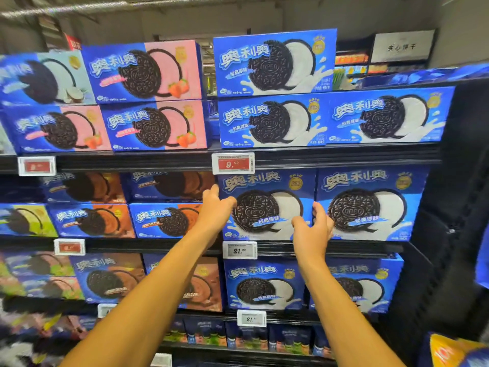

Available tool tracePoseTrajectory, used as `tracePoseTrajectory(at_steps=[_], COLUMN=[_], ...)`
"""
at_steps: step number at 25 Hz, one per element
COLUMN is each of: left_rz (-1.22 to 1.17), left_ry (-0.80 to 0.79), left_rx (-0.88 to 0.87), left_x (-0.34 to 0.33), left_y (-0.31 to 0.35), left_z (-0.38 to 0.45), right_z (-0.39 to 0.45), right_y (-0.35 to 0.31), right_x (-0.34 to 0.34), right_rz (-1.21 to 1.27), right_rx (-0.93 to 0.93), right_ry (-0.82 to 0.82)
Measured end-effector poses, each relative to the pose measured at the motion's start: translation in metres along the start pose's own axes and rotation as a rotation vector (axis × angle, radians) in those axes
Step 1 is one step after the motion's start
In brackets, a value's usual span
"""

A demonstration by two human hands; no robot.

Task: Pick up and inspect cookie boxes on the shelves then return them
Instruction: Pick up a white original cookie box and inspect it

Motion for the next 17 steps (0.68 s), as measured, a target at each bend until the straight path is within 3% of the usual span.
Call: tracePoseTrajectory(at_steps=[17], left_rz=[-0.034], left_ry=[0.021], left_rx=[0.096], left_x=[0.004], left_y=[0.013], left_z=[-0.005], right_z=[0.0], right_y=[0.002], right_x=[0.003], right_rz=[0.126], right_rx=[-0.075], right_ry=[-0.07])
Point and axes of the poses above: each hand's wrist, its own z-axis towards the middle knuckle, its own x-axis out of the back of the hand, y = z × x, the point moved 7 cm from there along z, towards the middle knuckle, and after that the axes turned 5 degrees about -z, right-handed, at the moved point
